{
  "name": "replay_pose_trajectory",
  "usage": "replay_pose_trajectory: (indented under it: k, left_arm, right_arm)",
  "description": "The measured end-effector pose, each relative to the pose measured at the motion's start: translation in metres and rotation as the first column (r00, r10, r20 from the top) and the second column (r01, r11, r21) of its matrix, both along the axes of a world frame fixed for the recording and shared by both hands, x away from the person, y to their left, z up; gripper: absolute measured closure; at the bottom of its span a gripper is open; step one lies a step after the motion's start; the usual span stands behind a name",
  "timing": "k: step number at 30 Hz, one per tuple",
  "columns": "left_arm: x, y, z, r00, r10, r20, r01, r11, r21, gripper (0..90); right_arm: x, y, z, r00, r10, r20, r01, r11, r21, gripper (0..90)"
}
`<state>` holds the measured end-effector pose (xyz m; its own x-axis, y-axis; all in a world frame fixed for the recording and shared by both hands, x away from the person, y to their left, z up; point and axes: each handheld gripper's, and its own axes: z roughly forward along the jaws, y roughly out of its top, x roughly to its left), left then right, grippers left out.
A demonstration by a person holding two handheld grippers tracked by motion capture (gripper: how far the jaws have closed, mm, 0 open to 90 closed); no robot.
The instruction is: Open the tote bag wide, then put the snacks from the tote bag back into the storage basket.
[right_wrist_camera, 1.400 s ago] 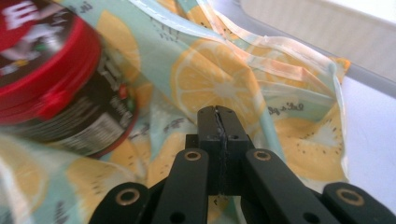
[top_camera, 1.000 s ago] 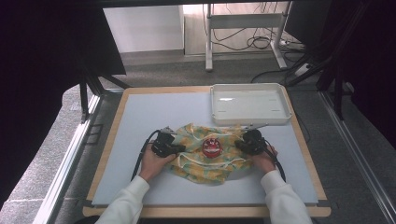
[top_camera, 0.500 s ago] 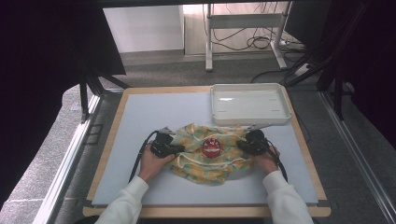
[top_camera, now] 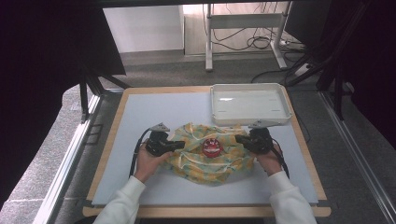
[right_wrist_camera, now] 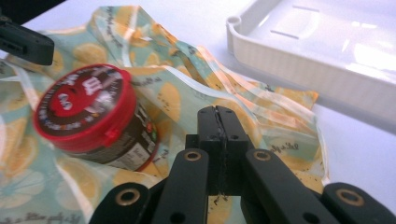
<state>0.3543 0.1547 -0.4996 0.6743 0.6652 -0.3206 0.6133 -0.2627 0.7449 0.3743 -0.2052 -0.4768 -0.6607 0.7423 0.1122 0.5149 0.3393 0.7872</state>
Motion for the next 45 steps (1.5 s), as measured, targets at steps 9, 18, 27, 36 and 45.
replay_pose_trajectory:
  k: [9,18,27,36,45]
  left_arm:
    - [-0.014,0.013,0.016,0.9985,0.02,0.05,-0.019,0.9996,-0.02,90.0]
    - [-0.025,0.024,0.023,0.9957,0.043,0.083,-0.042,0.9991,-0.009,87.4]
    - [-0.029,0.032,0.028,0.9872,0.096,0.128,-0.098,0.9952,0.01,56.9]
    - [-0.034,0.04,0.03,0.9856,0.114,0.124,-0.12,0.9921,0.037,33.5]
    - [-0.033,0.039,0.028,0.9836,0.127,0.128,-0.136,0.9883,0.069,28.9]
  right_arm:
    - [-0.015,0.001,0.012,0.9991,0.035,0.023,-0.035,0.9992,0.021,89.0]
    - [-0.021,0.001,0.016,0.998,0.058,0.026,-0.059,0.9979,0.026,86.3]
    - [-0.024,0.007,0.018,0.9964,0.072,0.044,-0.072,0.9974,-0.002,68.6]
    - [-0.03,0.015,0.024,0.9945,0.091,0.051,-0.09,0.9958,-0.015,40.4]
    - [-0.035,0.038,0.027,0.9906,0.129,0.045,-0.125,0.9895,-0.071,30.5]
